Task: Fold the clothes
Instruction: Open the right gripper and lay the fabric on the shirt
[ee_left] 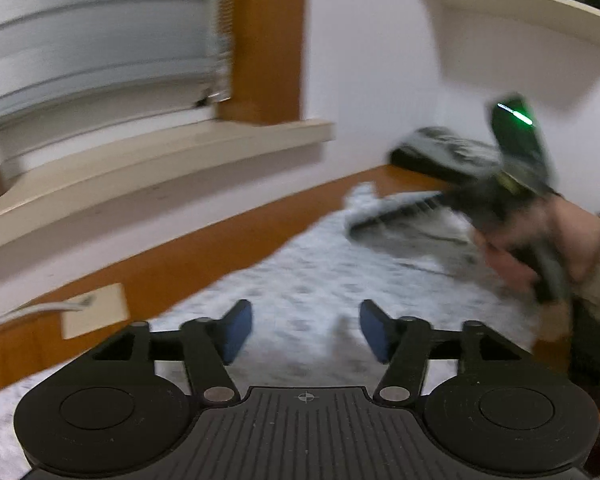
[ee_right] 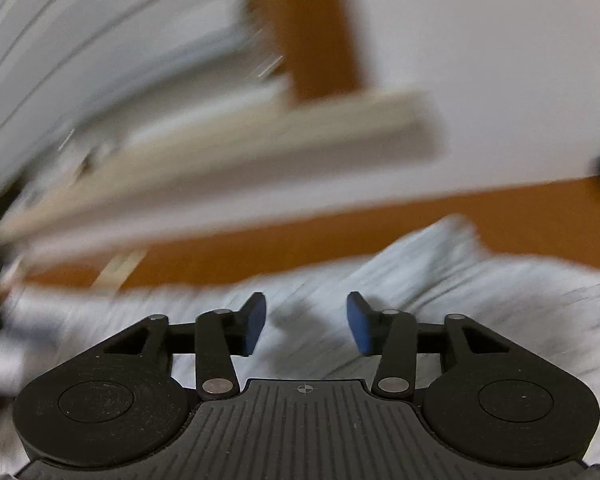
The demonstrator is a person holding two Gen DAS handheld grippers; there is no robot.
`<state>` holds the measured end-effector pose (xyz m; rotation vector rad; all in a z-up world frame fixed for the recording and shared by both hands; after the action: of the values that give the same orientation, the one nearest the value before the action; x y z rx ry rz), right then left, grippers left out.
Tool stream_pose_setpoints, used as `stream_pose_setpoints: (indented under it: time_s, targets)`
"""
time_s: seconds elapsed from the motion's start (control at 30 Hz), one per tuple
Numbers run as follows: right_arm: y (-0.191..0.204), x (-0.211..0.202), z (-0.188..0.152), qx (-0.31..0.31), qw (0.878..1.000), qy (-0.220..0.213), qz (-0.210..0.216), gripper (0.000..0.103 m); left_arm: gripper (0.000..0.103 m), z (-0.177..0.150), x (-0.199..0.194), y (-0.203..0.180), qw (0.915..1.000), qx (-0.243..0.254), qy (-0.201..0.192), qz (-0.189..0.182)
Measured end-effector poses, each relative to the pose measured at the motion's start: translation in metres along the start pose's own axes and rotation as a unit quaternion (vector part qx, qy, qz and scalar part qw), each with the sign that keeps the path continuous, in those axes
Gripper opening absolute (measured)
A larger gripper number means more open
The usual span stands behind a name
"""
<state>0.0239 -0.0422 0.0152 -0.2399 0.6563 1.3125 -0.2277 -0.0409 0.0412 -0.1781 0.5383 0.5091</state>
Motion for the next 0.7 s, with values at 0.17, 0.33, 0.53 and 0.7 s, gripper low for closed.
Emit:
stream_pose_setpoints:
  time_s: [0.17, 0.33, 0.53, 0.7]
  targets:
    - [0.015, 0.007, -0.015, -0.07, 0.997, -0.007, -0.022, 0.047, 0.074, 0.0, 0.023, 0.009, 0.9999, -0.009, 0.014, 0.002]
    - [0.008, -0.004, -0.012, -0.068, 0.997, -0.015, -0.018, 0.047, 0.075, -0.003, 0.045, 0.015, 0.9995, -0.014, 0.027, 0.002]
    - [-0.066, -0.074, 0.001, -0.018, 0.993, -0.077, -0.087, 0.047, 0.077, -0.014, 0.049, 0.022, 0.9989, -0.039, 0.024, -0.013]
    - [-0.141, -0.103, -0.008, 0.059, 0.986, -0.062, -0.14, 0.046, 0.079, -0.014, 0.052, 0.023, 0.9985, -0.044, 0.029, -0.014]
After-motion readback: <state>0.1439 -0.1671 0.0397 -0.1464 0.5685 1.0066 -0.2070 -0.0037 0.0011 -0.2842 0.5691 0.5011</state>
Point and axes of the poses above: each gripper's, at about its wrist camera, not at the fingertips, and x roughly the way its jaws point, y to its left, z to its top, the point moved 3 cm from there along x, roughly the way its jaws point, and after that the axes turned 1 degree about -y, right-handed, at the moved point
